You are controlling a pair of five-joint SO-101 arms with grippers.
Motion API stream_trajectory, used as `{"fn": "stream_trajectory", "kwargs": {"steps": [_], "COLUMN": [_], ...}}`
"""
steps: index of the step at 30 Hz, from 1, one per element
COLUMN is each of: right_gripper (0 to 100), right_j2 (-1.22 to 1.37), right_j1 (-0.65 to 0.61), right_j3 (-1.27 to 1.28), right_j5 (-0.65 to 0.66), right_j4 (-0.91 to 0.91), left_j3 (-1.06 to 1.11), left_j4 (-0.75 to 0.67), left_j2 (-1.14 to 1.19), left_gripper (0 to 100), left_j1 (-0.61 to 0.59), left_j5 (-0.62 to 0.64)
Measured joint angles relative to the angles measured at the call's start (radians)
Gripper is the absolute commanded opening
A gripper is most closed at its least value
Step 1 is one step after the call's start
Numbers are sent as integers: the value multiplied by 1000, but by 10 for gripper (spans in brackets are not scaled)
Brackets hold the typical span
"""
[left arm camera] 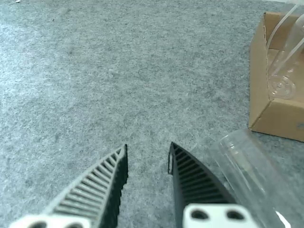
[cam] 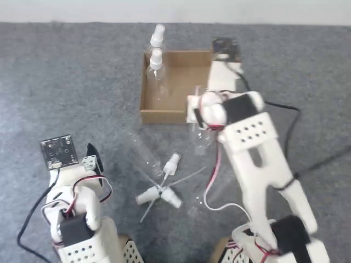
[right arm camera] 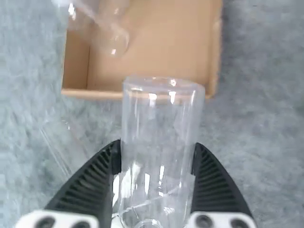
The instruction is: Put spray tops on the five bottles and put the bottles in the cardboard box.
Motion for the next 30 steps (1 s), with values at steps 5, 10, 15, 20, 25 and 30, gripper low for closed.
{"fn": "stream_trajectory", "kwargs": {"steps": [5, 10, 15, 20, 25, 30], "right_gripper": [80, 80, 80, 80, 80, 80], "right_j2": [-101, -187, -247, -279, -279, -279], "right_j1": [86, 193, 267, 315, 385, 474], "right_j3": [104, 242, 393, 457, 488, 555], "right_j5": [-5, -78, -199, -334, -459, -525], "right_j4": [0, -66, -166, -186, -192, -273], "left_j3": [0, 0, 0, 0, 0, 0], "left_j4": [0, 0, 0, 0, 0, 0], "left_j2": [0, 0, 0, 0, 0, 0], "left_gripper": [133, 133, 133, 133, 132, 132], "left_j1": [-8, -6, -6, -5, -5, -5], "left_j5": [0, 0, 0, 0, 0, 0]}}
